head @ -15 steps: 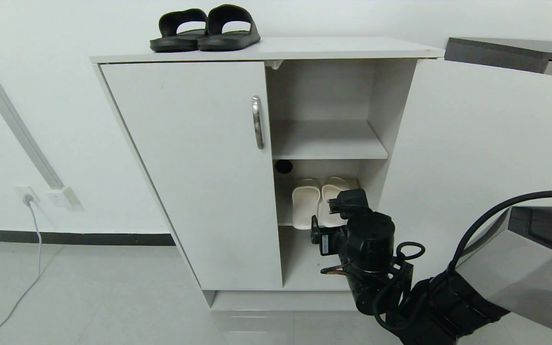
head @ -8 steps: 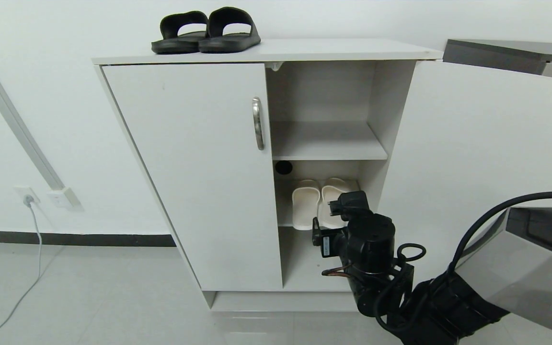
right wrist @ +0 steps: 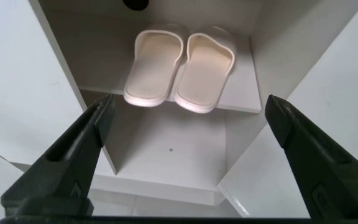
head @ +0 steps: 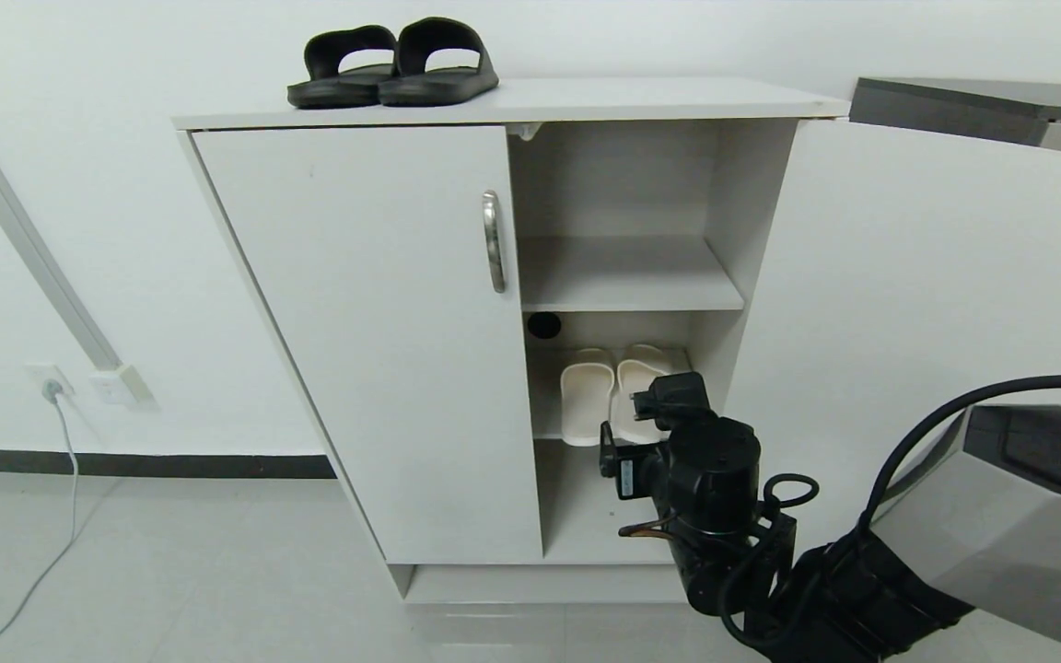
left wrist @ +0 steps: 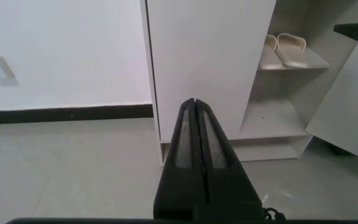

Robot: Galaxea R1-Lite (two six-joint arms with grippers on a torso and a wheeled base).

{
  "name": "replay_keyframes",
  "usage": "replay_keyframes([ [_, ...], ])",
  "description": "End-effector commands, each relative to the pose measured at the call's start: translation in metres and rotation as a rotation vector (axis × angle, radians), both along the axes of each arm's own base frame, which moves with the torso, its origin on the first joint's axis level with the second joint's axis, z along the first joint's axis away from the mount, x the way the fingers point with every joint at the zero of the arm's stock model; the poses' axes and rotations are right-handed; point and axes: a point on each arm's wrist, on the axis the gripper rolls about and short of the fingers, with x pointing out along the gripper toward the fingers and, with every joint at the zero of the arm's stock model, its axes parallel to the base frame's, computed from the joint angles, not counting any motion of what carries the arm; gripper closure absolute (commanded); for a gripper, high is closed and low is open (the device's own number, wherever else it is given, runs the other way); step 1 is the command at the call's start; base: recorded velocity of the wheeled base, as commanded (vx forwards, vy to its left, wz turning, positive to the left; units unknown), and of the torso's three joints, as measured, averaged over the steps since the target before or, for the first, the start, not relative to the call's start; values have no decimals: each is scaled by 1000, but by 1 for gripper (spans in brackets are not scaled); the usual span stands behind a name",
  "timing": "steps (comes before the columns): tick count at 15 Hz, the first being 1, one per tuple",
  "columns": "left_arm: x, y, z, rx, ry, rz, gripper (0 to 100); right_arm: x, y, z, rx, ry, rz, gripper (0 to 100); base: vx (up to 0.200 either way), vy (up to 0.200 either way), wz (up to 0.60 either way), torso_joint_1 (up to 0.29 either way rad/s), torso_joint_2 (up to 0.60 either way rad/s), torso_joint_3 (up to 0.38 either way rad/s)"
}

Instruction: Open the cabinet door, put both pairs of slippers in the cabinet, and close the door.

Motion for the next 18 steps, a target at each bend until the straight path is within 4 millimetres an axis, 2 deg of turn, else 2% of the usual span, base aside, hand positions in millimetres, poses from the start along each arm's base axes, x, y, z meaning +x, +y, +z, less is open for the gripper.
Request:
replay_keyframes([
  [1,0,0,0,0,2,1,100,0,0,-3,-7,6,1,0,0,200,0,12,-7,2],
  [15,0,0,0,0,2,1,100,0,-5,-2,-21,-28,4,0,0,200,0,4,2,4],
  [18,0,0,0,0,2,1,100,-3,-7,-3,-7,-47,68,0,0,200,0,1,4,4],
])
